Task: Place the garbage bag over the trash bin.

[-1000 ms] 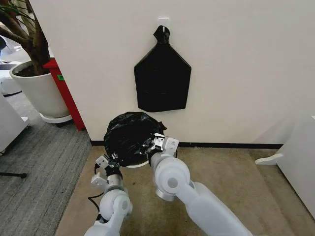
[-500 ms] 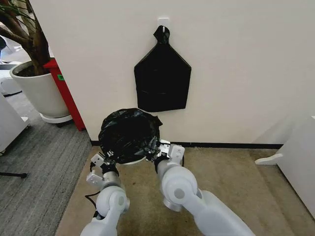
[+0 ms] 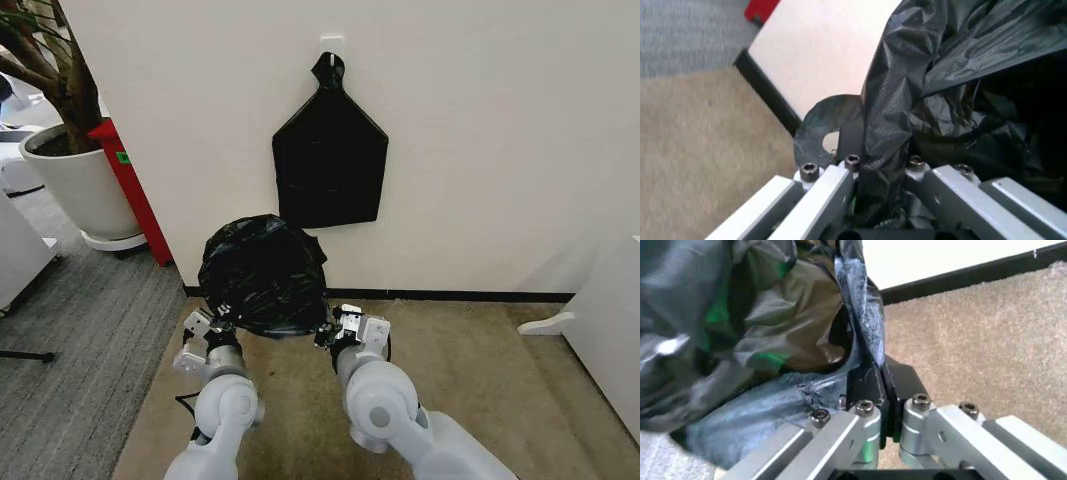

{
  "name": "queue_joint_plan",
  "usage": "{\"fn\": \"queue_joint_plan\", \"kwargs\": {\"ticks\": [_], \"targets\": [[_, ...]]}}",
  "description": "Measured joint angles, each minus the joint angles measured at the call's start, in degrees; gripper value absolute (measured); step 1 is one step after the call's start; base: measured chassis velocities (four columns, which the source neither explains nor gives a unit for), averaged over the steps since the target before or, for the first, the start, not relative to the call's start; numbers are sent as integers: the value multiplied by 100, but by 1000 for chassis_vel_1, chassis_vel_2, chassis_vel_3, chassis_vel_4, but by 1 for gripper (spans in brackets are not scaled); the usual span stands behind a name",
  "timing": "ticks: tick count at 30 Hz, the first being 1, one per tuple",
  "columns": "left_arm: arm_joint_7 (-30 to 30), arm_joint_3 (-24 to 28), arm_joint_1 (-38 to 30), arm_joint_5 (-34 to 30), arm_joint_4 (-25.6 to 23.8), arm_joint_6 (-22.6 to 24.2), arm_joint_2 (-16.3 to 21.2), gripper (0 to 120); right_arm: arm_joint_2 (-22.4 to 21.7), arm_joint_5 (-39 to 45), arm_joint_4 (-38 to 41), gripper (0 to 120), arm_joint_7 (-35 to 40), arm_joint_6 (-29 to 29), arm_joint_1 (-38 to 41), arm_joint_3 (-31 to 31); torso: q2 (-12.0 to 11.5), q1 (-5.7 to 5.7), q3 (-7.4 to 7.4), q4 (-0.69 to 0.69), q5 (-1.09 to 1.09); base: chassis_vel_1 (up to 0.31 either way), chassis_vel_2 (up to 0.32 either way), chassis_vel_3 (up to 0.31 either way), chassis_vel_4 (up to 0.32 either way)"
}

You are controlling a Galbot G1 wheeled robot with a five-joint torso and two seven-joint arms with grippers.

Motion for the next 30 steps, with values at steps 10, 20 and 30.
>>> {"fn": "queue_joint_plan", "kwargs": {"ticks": [10,20,30], "targets": [[-321,38,493,-1044,-787,324,-20,1,-105,-286,-349,0,-283,57,-8,131,0,0,0,0,0,0,0,0,0],[-433,26,622,-1196,-1198,440,-48,1,-124,-505,-624,0,-456,121,-122,249,0,0,0,0,0,0,0,0,0],[-481,-13,470,-992,-740,436,24,1,-378,-988,11,11,-434,-199,-316,331,0,0,0,1,0,0,0,0,0]]}}
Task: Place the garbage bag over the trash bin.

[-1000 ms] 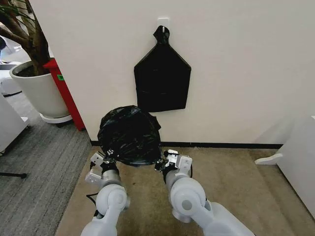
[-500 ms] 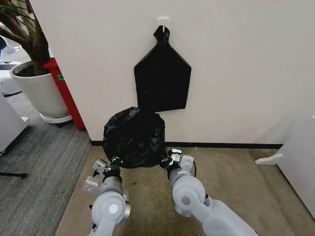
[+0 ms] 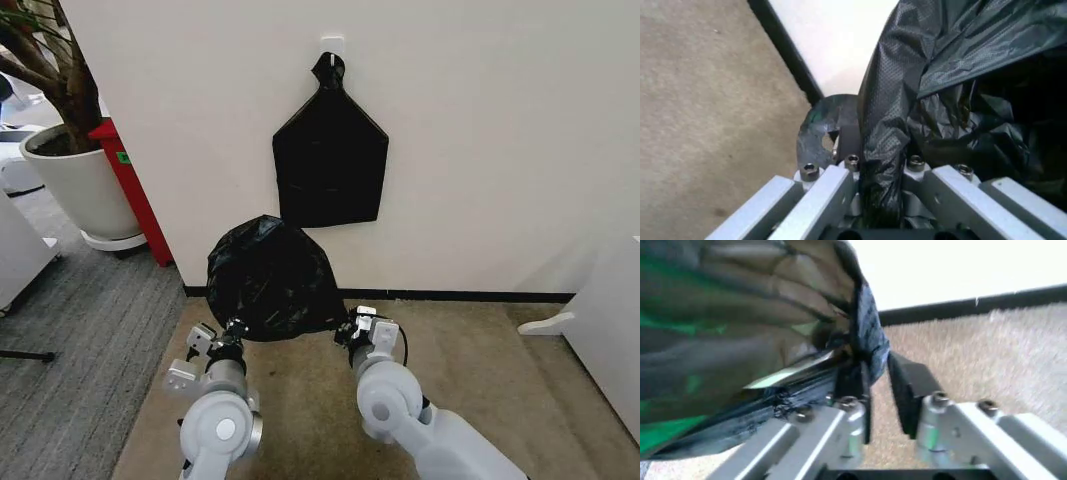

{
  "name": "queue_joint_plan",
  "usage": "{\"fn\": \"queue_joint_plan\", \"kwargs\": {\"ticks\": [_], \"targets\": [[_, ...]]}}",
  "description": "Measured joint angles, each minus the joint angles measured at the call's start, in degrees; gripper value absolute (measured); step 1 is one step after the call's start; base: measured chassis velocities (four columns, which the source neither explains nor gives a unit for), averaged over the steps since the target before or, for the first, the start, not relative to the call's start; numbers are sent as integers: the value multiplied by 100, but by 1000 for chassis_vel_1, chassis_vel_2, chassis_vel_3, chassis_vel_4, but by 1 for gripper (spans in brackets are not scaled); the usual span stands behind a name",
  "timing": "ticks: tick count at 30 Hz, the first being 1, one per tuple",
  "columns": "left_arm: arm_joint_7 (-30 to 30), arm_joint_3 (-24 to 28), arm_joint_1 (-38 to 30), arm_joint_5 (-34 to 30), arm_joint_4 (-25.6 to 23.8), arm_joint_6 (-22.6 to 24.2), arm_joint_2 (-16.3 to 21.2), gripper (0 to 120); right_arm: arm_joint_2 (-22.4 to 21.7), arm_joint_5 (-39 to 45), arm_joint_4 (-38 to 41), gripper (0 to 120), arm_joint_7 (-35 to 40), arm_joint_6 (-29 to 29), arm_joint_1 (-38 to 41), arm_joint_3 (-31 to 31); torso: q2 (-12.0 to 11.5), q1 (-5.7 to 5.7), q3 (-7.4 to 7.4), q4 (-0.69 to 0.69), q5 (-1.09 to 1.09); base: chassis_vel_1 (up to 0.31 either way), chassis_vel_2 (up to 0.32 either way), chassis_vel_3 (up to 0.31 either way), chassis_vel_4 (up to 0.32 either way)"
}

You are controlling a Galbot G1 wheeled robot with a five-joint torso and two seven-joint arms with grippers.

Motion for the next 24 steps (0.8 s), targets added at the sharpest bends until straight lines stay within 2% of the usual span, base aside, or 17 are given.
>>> {"fn": "queue_joint_plan", "kwargs": {"ticks": [3,6,9,11,13,15,24], "targets": [[0,-5,-41,34,105,-9,25,1,-83,-25,251,18,28,-125,-86,85,0,0,0,-1,-1,0,0,0,0],[13,16,-84,123,267,-2,124,1,-312,-104,825,33,-27,-269,-319,410,0,0,0,-1,0,0,0,0,0],[56,87,-88,244,359,59,218,1,-522,-651,1100,44,-285,-242,-383,603,0,0,0,-1,-1,0,0,0,0],[90,142,-101,340,421,99,291,1,-628,-1196,1119,52,-560,-133,-351,655,0,0,0,-3,-1,0,0,0,0],[98,154,-107,362,439,111,319,1,-652,-1347,1106,56,-640,-97,-311,656,0,0,0,-2,0,0,0,0,0],[110,171,-115,375,456,145,376,1,-668,-1634,1017,67,-761,-42,-169,656,0,0,0,0,-1,0,0,0,0],[102,136,-104,381,454,177,431,1,-559,-1553,803,97,-763,-24,-272,611,0,0,0,0,-1,0,0,0,0]]}}
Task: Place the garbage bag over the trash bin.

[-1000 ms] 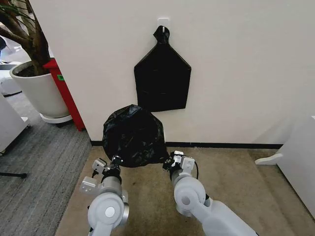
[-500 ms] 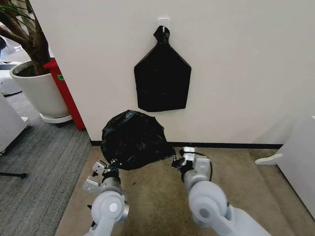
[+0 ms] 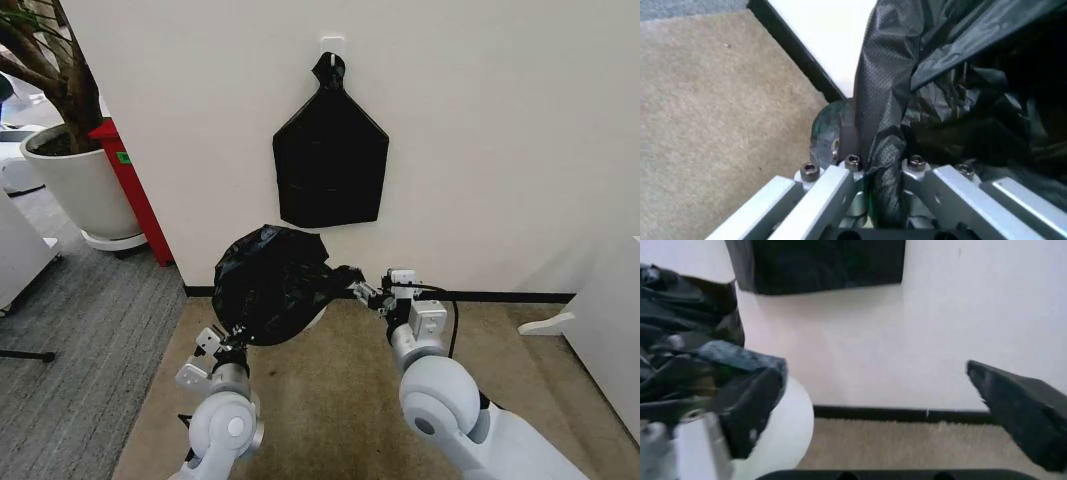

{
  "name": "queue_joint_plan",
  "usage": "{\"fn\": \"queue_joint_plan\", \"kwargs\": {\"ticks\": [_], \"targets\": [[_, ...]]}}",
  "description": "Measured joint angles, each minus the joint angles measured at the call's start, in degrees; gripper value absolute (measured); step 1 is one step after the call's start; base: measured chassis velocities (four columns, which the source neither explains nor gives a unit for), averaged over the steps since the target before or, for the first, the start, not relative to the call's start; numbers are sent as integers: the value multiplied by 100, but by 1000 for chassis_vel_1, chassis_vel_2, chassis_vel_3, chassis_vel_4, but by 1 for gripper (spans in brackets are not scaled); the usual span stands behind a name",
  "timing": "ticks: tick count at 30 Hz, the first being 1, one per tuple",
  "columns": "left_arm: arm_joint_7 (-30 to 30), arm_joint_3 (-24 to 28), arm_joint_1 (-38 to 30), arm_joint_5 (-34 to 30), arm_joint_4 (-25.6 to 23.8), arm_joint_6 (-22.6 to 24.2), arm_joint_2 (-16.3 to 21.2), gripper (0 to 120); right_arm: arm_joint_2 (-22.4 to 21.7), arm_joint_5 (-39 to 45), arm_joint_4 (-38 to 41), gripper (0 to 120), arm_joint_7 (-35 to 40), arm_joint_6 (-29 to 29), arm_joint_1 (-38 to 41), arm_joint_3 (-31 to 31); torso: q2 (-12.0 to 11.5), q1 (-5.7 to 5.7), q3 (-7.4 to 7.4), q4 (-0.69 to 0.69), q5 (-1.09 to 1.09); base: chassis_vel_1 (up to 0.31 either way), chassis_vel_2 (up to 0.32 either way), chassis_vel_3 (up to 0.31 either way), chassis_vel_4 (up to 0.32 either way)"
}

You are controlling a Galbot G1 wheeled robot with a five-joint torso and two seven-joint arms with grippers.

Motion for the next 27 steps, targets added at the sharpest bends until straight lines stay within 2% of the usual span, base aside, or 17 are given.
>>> {"fn": "queue_joint_plan", "kwargs": {"ticks": [8,18,23,27], "targets": [[53,-26,-66,41,109,-17,-9,1,-3,1330,316,100,39,-373,-339,31,0,0,0,-1,-1,0,0,0,0],[91,-22,-102,96,141,-37,-22,1,-53,2170,651,100,-83,-670,-519,48,0,0,0,0,0,0,0,0,0],[143,5,-71,184,180,-30,2,1,-93,2851,1017,100,-566,-375,-417,93,0,0,0,-1,0,0,0,0,0],[180,43,-76,232,237,-12,46,1,-126,3525,1080,100,-1207,122,14,69,0,0,0,-1,-1,0,0,0,0]]}}
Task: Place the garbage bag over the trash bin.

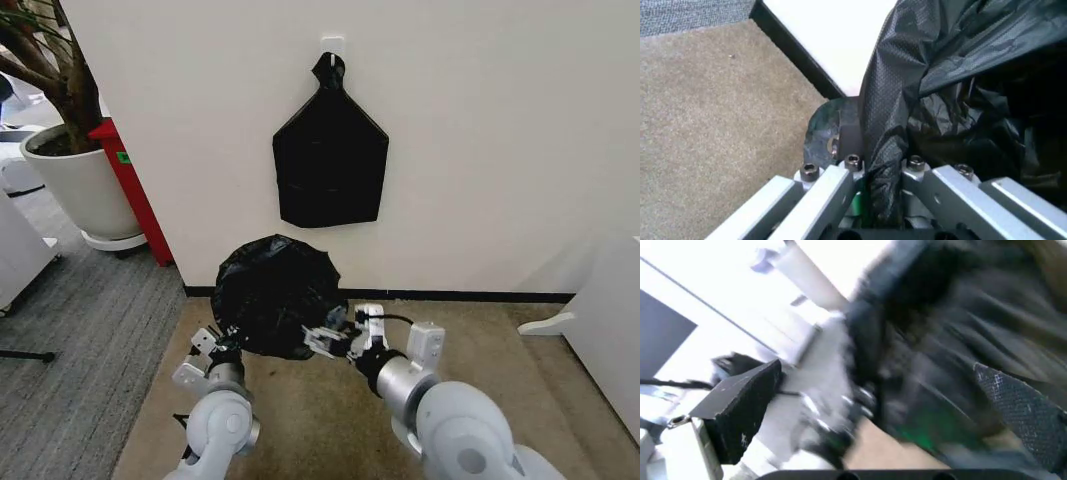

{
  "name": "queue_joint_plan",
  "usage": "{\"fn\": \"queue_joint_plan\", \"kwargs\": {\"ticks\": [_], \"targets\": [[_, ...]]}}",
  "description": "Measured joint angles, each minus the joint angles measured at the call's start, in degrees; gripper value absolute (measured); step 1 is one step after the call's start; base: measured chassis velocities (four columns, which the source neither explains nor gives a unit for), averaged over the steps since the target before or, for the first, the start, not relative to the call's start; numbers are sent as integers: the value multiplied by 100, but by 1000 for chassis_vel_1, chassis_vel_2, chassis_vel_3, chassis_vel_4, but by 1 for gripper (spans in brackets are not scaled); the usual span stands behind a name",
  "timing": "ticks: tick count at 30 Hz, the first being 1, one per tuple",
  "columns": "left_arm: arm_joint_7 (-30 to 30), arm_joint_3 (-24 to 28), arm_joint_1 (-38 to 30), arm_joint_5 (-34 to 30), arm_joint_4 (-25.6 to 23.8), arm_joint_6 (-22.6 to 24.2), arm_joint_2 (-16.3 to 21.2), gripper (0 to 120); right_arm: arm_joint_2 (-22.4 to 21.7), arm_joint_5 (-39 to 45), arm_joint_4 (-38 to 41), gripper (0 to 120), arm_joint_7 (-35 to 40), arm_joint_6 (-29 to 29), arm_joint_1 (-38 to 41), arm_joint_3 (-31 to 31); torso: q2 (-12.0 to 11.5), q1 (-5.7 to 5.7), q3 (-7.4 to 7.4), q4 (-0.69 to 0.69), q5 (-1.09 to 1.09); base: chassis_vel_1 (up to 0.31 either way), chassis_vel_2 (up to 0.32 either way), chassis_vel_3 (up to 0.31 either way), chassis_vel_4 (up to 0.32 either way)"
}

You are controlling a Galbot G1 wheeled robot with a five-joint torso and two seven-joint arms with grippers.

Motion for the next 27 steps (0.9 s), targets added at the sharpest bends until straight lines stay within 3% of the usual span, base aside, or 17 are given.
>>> {"fn": "queue_joint_plan", "kwargs": {"ticks": [2,6,8,11,15,16,18,22,27], "targets": [[7,4,0,1,0,4,4,1,0,-56,-42,100,-63,89,64,-28,0,0,0,0,0,0,0,0,0],[125,26,78,91,-61,85,103,1,0,-1189,-675,100,-723,460,796,-297,0,0,0,-1,2,0,0,0,0],[140,29,97,108,-67,99,124,1,8,-1301,-769,100,-767,467,944,-353,0,0,0,-1,1,0,0,0,0],[245,39,179,243,-75,173,239,1,56,-1859,-1273,100,-858,451,1731,-778,0,0,1,2,1,0,0,0,0],[330,76,191,332,-66,356,331,1,78,-3967,-2015,100,-1233,242,2556,-1511,0,0,1,1,0,0,0,0,0],[330,76,191,332,-66,356,331,1,78,-3967,-2015,100,-1233,242,2556,-1511,0,0,1,1,0,0,0,0,0],[357,86,167,336,-65,531,364,1,80,-5485,-2402,100,-2036,245,2824,-1840,0,0,1,1,0,0,0,0,0],[371,96,118,299,-67,712,396,1,101,-7271,-2571,100,-2957,171,2972,-2245,0,0,1,0,1,0,0,0,0],[372,97,99,262,-79,792,425,1,5,-7986,-2561,100,-3423,69,3070,-2647,0,0,0,0,0,0,0,0,0]]}}
